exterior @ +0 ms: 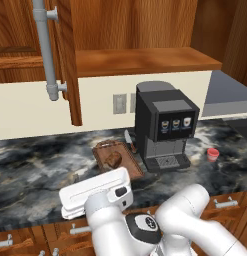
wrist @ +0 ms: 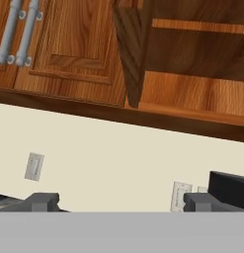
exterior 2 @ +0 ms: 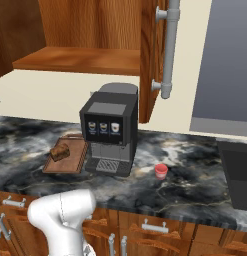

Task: Pick the bread, place it on the cutting board, pick the jam, place it on the counter, and close the cabinet.

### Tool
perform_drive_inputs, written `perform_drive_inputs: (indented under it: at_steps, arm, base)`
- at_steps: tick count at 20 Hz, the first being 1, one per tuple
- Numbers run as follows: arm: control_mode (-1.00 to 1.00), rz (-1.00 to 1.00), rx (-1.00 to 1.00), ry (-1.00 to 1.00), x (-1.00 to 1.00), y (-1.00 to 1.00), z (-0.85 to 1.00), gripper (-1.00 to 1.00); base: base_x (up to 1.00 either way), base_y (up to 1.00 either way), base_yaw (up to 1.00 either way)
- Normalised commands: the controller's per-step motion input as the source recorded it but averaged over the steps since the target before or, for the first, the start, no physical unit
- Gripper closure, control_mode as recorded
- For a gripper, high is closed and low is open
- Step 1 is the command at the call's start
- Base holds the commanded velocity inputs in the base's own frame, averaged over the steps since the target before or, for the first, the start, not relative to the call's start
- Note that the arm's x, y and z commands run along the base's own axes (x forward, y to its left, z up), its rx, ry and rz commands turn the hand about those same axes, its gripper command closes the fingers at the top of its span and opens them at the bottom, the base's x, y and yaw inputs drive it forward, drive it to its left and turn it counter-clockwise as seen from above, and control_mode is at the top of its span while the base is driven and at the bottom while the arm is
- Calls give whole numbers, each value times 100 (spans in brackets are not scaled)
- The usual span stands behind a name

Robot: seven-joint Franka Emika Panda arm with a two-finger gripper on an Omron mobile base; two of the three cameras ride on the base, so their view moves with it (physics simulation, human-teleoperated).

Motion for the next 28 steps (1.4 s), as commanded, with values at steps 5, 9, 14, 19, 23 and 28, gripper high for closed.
perform_drive_inputs:
  at_steps: [5,9,14,19,23,28]
  arm:
    - [-100,0,0,-1,-3,7,12,-100]
    - [-100,0,0,-4,0,14,24,-100]
    - [-100,0,0,-7,-2,22,31,-100]
    - [-100,0,0,-7,-6,16,32,-100]
    - [-100,0,0,-4,0,16,21,-100]
    - [-100,0,0,-1,0,18,10,-100]
  base:
    - [0,0,0]
    - [0,0,0]
    - [0,0,0]
    - [0,0,0]
    - [0,0,0]
    - [0,0,0]
